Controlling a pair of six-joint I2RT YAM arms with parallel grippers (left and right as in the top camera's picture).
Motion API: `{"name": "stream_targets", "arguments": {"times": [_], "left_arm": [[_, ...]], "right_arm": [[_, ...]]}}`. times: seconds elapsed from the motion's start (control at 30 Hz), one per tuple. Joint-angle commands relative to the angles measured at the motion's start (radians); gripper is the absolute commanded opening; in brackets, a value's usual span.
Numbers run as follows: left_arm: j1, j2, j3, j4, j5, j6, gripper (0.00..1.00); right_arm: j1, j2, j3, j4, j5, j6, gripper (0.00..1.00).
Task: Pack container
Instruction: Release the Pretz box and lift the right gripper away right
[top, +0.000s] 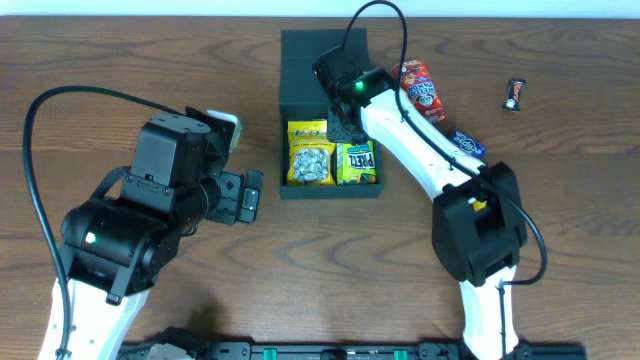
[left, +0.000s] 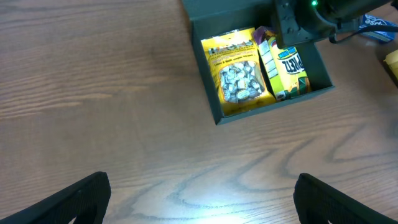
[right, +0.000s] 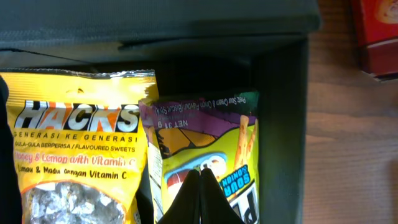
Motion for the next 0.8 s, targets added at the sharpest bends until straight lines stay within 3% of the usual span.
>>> {"name": "stream_targets", "arguments": {"times": [0.0,0.4,0.77], "left_arm": [[0.002,-0.004,0.014,-0.004,-0.001,0.006,0.95],[0.002,-0.004,0.014,-0.004,-0.001,0.006,0.95],[0.002,-0.004,0.014,-0.004,-0.001,0.006,0.95]], "right_arm": [[-0.006,0.042,-0.003,0.024,0.002,-0.034,0.02],[-0.006,0.102,-0.003,0.056,-0.005,-0.055,0.02],[-0.012,-0.047,-0.001,0.060,-0.004,-0.111,0.02]]}}
